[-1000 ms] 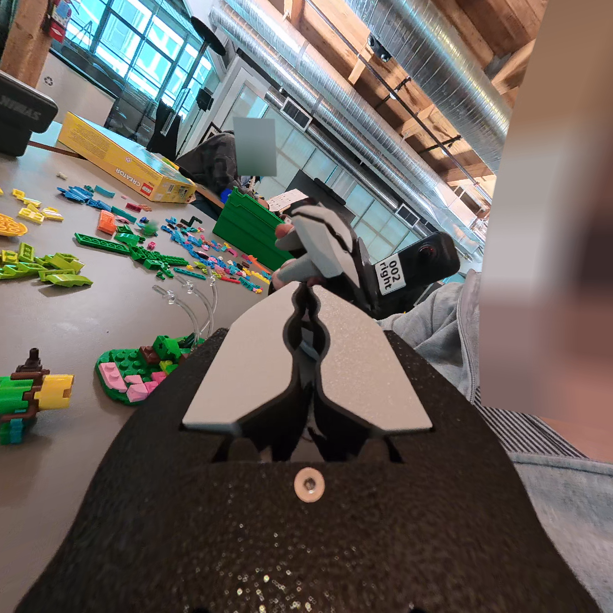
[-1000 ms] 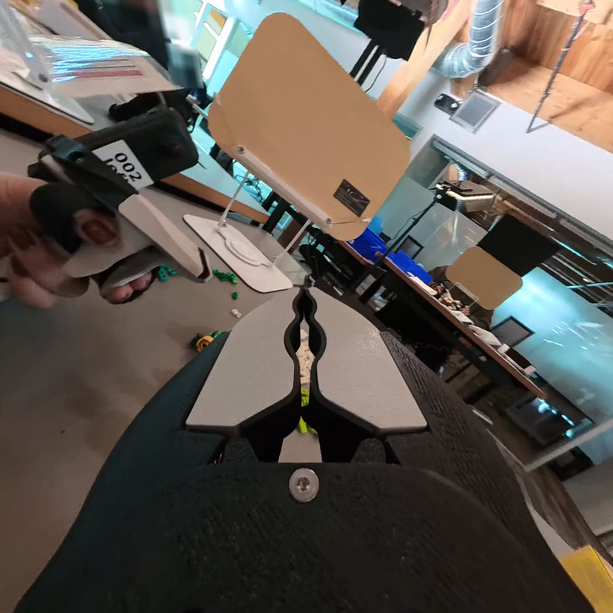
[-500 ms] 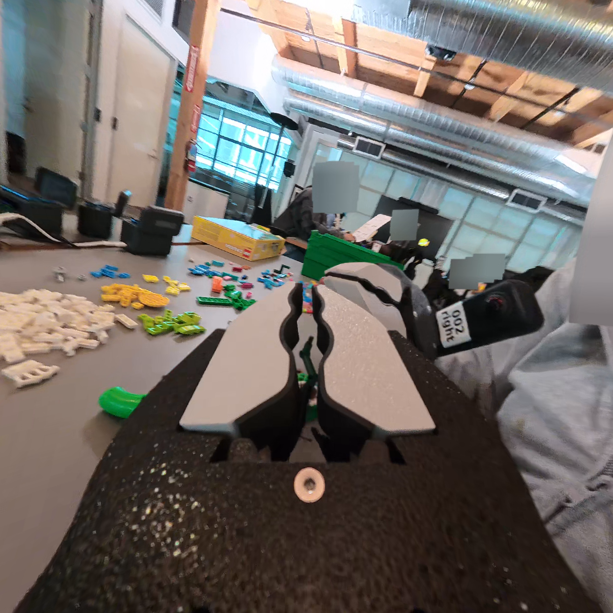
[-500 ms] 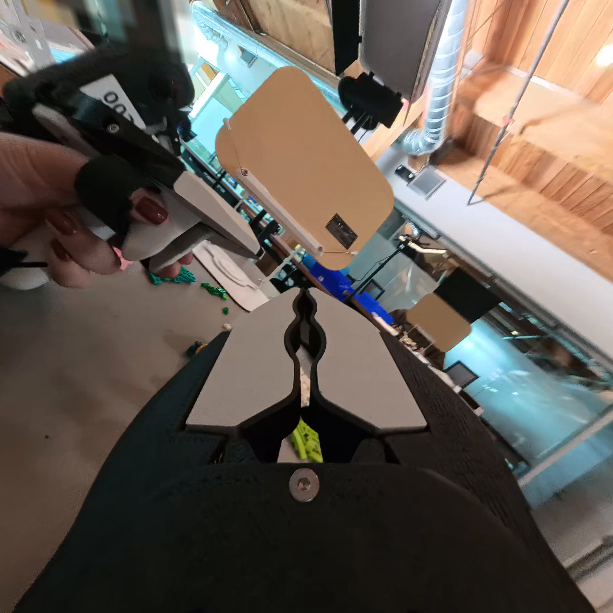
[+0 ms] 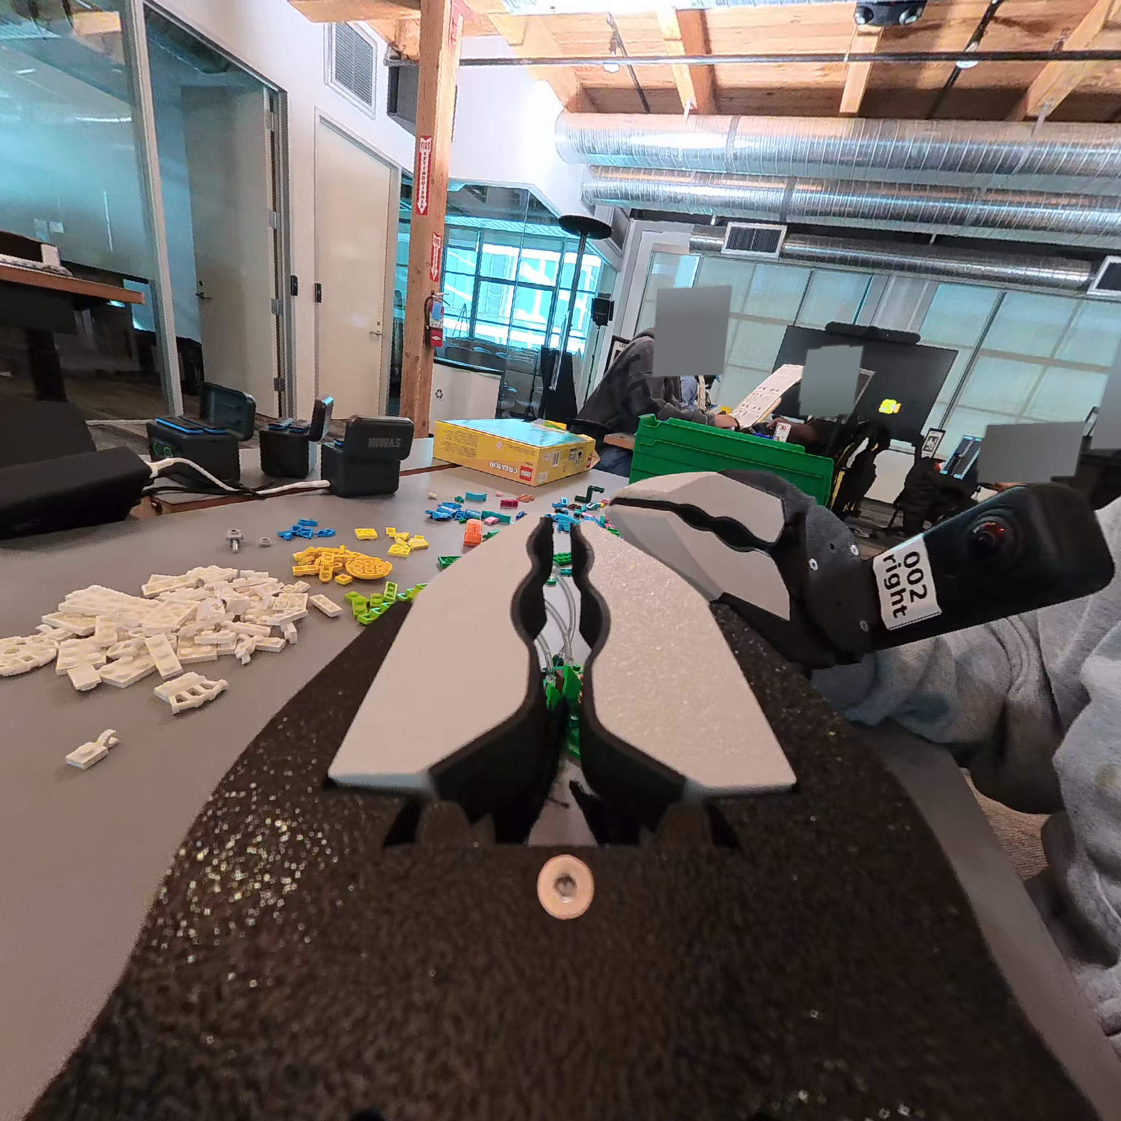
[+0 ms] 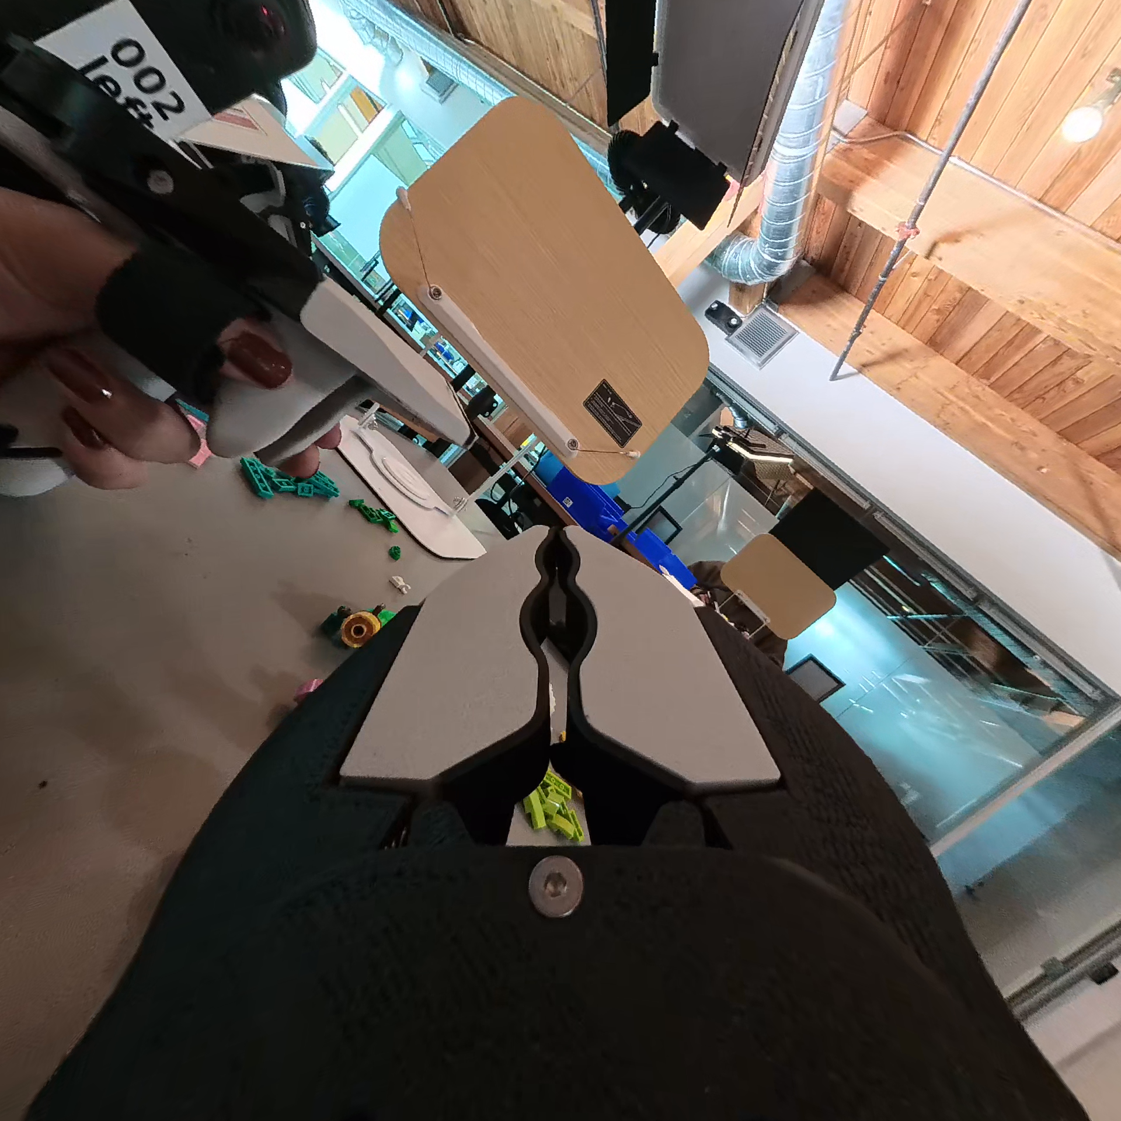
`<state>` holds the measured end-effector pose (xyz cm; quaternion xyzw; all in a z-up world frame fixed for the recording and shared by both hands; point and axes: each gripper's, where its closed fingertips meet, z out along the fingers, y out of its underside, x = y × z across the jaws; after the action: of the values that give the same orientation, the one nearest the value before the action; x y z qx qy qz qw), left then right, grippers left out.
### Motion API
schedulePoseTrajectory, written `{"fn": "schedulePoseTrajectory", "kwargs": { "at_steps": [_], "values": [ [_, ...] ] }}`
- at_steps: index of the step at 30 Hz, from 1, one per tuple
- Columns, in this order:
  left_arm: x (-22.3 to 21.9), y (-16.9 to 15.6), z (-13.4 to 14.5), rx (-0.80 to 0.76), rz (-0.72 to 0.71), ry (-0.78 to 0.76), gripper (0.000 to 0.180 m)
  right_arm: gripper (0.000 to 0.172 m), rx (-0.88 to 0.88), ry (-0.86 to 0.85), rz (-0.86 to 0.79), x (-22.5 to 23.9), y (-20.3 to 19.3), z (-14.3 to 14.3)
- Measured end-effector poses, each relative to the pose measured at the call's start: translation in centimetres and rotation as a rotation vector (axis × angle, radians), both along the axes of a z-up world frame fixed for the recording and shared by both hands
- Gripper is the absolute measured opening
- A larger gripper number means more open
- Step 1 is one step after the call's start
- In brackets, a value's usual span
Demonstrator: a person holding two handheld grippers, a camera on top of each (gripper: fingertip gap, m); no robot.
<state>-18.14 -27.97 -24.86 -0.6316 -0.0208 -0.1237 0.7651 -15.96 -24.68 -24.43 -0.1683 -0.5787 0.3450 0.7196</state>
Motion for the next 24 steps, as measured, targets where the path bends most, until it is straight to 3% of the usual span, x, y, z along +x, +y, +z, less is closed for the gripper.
{"fn": "schedulePoseTrajectory", "kwargs": {
  "at_steps": [24],
  "values": [
    [-1.1,-0.2,0.2,-0.005,0.160,0.125,0.005,0.000,-0.040,0.006,-0.029,-0.2,1.3,0.6]
  ]
}}
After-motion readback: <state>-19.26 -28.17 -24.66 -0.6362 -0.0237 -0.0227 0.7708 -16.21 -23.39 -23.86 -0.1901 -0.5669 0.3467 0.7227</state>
